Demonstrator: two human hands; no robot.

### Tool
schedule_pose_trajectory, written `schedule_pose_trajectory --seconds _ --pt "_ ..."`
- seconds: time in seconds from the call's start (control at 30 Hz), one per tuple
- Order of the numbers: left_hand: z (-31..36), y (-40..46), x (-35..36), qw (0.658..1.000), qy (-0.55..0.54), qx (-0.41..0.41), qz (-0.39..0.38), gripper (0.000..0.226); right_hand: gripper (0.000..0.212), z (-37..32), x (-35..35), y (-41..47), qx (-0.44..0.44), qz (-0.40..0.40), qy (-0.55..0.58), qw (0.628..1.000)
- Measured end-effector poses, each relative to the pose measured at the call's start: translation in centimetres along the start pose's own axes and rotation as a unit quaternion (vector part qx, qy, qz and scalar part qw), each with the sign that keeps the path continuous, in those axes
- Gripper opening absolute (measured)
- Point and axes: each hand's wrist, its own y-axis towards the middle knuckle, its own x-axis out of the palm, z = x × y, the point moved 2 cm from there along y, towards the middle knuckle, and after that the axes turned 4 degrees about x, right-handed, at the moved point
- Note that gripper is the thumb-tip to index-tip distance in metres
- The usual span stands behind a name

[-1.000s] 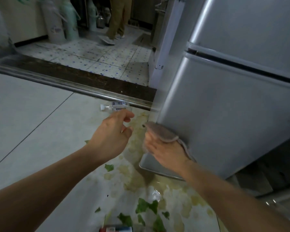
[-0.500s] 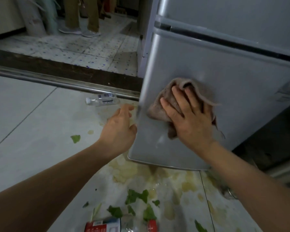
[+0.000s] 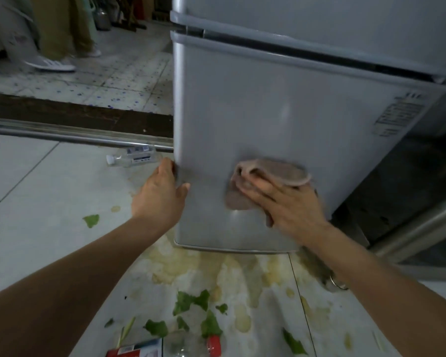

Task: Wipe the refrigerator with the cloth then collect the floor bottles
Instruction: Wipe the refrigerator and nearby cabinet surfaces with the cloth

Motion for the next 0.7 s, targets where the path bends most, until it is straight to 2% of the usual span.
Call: schedule_pose_trajectory --seconds 0.03,0.1,0.17,0.23,0.33,0.43,0.5,0.57,0.63,0.7 --pt "-0.1 0.0 0.1 1.000 0.002 -0.002 0.001 0.023 0.082 1.3 -1.0 0.3 0.033 0.022 -0.025 0.999" --pt "-0.3 0.0 0.2 1.000 0.004 0.000 0.004 0.023 0.066 3.0 -2.0 0.7 0.108 0.100 -0.075 0.986" --pt "-0.4 0.0 0.3 1.000 0.009 0.000 0.009 0.023 0.060 2.5 -1.1 0.4 0.170 0.151 -0.083 0.970" --pt "-0.5 0.0 0.4 1.000 0.014 -0.001 0.015 0.024 0.067 0.3 1.3 -1.2 0.182 0.138 -0.078 0.970" --pt "-0.4 0.0 0.3 1.000 0.009 0.004 0.010 0.026 0.085 -1.9 3.9 -4.4 0.118 0.044 -0.073 0.989" --pt "-0.4 0.1 0.2 1.000 0.014 -0.002 -0.008 0.026 0.074 -1.8 4.3 -5.8 0.086 -0.006 -0.054 0.995" --pt "-0.3 0.1 0.1 1.000 0.016 -0.007 -0.011 0.026 0.070 -1.4 3.6 -6.1 0.078 -0.008 -0.039 0.996" --pt "-0.2 0.0 0.0 1.000 0.018 -0.006 -0.009 0.026 0.078 -0.1 2.2 -6.1 0.079 0.017 -0.034 0.996" --pt "-0.3 0.0 0.0 1.000 0.020 -0.003 -0.010 0.026 0.093 2.0 0.5 -5.4 0.146 0.052 -0.049 0.987" --pt "-0.4 0.0 0.1 1.000 0.021 -0.002 -0.012 0.025 0.095 3.8 -0.5 -4.8 0.232 0.097 -0.065 0.966"
